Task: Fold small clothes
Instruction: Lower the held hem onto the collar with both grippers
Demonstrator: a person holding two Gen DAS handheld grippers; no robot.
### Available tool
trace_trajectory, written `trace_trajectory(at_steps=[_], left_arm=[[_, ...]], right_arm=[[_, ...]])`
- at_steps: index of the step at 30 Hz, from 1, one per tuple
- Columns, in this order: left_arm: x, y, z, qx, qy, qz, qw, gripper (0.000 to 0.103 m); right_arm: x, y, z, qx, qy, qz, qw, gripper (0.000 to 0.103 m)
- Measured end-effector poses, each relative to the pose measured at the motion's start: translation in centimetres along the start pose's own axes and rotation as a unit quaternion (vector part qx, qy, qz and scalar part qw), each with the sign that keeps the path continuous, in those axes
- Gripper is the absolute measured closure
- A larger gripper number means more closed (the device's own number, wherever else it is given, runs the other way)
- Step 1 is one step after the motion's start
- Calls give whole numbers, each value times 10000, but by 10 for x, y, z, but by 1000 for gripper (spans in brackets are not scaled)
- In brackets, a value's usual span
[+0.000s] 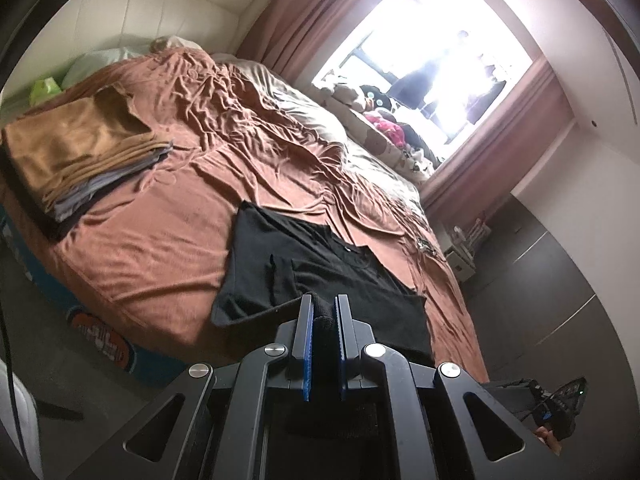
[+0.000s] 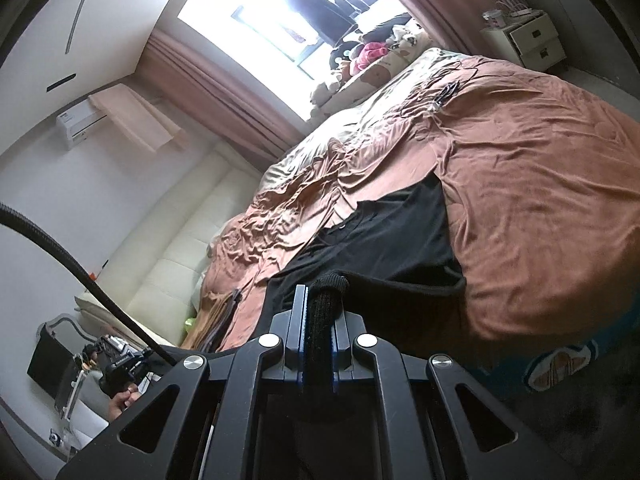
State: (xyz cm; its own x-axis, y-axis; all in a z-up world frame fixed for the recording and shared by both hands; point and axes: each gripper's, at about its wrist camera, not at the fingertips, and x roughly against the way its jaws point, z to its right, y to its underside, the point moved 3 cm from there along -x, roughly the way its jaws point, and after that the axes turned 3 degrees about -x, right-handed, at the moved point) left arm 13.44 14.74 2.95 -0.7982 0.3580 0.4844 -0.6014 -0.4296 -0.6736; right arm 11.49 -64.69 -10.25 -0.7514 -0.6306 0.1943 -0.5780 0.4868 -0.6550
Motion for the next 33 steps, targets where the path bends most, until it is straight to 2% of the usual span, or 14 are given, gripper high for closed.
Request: trace_trajectory(at_steps=[17,24,33], left_arm=[[-98,-57,-6,8,-313,-242,9992,93],[-144,-67,-17,1,-491,-368,9981,93],[-210,-68,-42,54,-700,-799,9943,93]], right_arm=[[-98,-71,9,163,508,-178,9984,98],[-138,-92,20,104,725,-360,9967,98],[-197,-112,37,22,1146,-628,9914,97]])
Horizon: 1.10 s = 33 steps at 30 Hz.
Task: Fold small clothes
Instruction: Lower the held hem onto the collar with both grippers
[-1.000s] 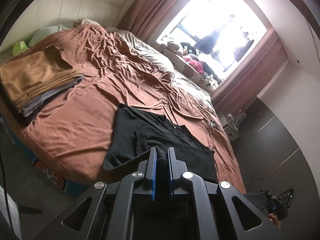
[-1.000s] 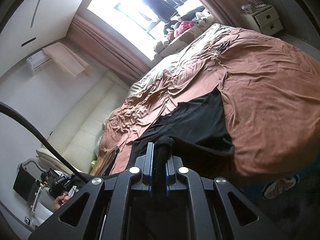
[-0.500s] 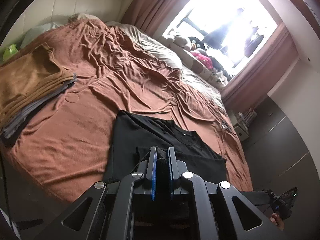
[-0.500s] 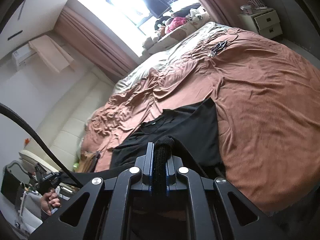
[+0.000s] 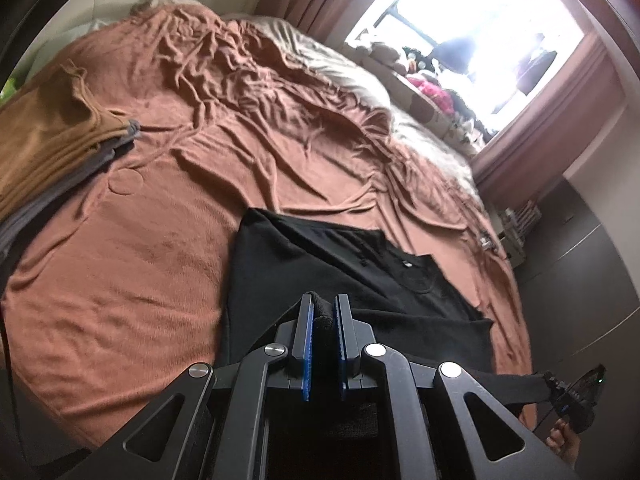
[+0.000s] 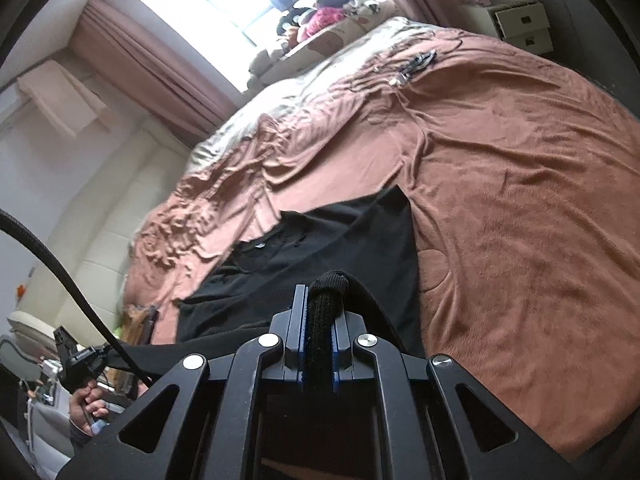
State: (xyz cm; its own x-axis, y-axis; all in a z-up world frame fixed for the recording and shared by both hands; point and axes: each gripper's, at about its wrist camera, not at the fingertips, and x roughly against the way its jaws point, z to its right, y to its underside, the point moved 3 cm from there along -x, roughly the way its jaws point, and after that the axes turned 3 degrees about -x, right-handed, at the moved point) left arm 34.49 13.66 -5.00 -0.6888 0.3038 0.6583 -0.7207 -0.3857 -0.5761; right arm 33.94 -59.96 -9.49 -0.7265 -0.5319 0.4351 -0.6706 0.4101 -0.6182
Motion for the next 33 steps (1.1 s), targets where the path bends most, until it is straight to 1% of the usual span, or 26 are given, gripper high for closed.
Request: trace_trajectory(at_steps=[9,16,19,25,30,33], left_arm=[[-66,-11,-15,36,-285,-349,9990,93],[-99,-17,-28,43,-535,-463,9975,93],[-108,-19,-33,59,-615,-503,9968,93],[-116,-32,-32,5,-621,-503,9968,93],[-111,-49,-24,-24,-499,-433,9978,93],[-109,-58,-19,-106,-535,-334,9980,93]], right_arm=[[-53,-19,7,-15,302,-255,9992,97],[-95,-29,10,66,443,-400,9982,97],[-109,-34,10,74,454,-425,9980,97],[-129,-46,1,210,489,-420,9977,97],[-130,-60,-9,315,473,-258,9981,97],[-129,-64,-12,350,449,-158,9983,97]])
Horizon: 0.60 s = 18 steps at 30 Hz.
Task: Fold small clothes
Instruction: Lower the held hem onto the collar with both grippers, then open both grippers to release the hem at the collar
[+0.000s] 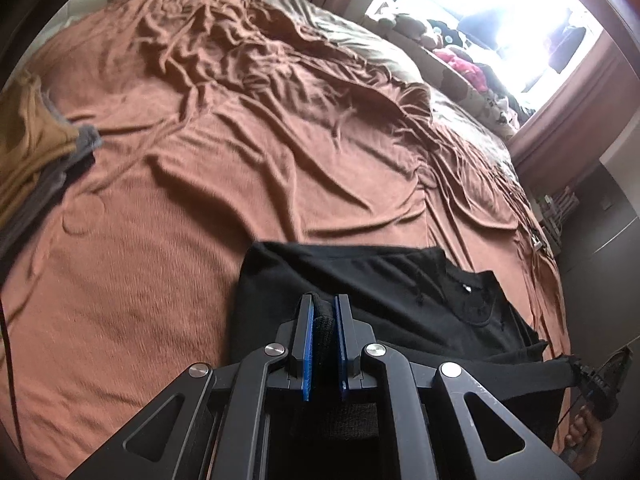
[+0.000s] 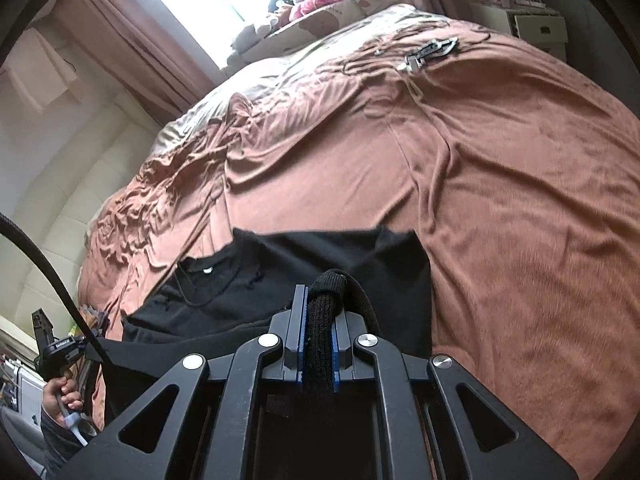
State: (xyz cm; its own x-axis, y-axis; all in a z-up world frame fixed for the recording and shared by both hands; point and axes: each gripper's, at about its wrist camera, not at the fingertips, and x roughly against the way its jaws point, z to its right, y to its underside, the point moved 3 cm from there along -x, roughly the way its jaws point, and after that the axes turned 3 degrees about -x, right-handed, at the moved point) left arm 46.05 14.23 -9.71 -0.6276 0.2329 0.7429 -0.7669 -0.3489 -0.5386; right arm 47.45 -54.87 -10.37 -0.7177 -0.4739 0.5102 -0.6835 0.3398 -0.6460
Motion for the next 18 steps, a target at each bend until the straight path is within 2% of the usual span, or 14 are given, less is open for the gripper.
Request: trace_trajectory(at_steps=[11,18], left_arm=[[-6,-30,20,-223,-44,171,9996,93],[-41,-35,14,-296,-291,-41,9991,93]], right_arm=[[-8,-14,-3,58,138,257,9996,97],[-33,-20,0,97,268,168,9995,97]])
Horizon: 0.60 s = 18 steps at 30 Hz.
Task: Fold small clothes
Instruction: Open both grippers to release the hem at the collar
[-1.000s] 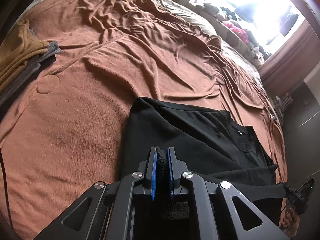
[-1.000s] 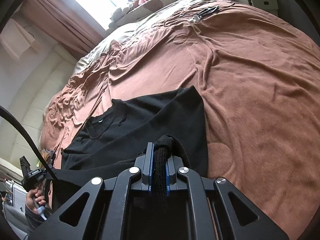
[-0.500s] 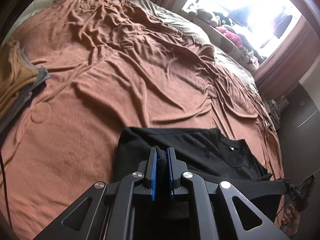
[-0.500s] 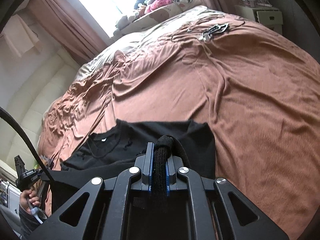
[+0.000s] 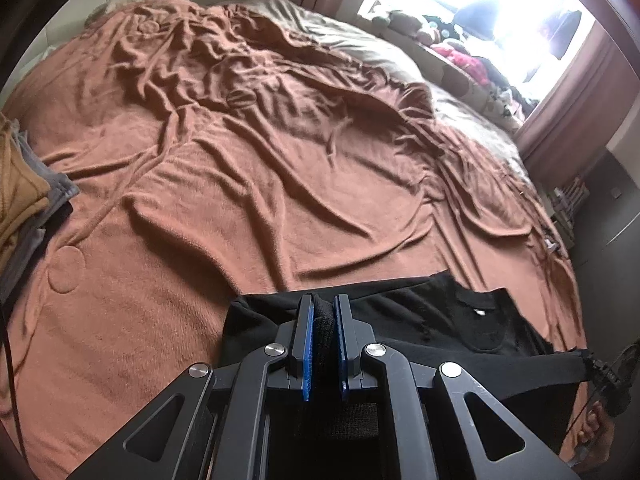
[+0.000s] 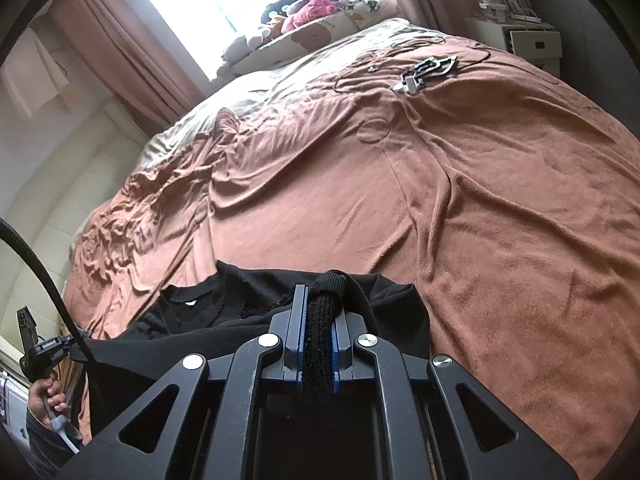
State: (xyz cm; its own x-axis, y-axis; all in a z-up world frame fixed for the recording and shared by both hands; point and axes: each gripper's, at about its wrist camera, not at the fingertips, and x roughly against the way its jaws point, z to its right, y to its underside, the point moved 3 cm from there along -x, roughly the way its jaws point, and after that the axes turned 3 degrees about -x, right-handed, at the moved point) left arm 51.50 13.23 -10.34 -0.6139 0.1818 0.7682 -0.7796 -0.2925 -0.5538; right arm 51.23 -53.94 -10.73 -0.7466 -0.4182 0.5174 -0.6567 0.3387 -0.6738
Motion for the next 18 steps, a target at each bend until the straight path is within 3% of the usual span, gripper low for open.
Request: trace_trajectory(at_steps=[11,14,15,16,17,18], left_arm=[[-56,8,-8,-184,-187,-511,9984,91],[-55,8,-7,-289,-195,-597,9976,82],[-52,8,-7,-283,-144,-593,9977,70],[-48,8,-7,-295,-143,-569,9978,49],[-44,7,-7,-330,-192,-514,9980,34],[-39,7,-6,-395,-244,-432,9980,31]], right_arm=[[-54,-6,7,10,274,-459,9986,94],[-58,-9,5,21,236,-569,9981,89],[-56,-10,4,-11,146,-569,9983,81],[-53,-12,4,-24,56,-551,9985,68],[-49,-13,2,-25,-31,-534,9986,61],[-46,-14,1,-24,-94,-516,9986,48]])
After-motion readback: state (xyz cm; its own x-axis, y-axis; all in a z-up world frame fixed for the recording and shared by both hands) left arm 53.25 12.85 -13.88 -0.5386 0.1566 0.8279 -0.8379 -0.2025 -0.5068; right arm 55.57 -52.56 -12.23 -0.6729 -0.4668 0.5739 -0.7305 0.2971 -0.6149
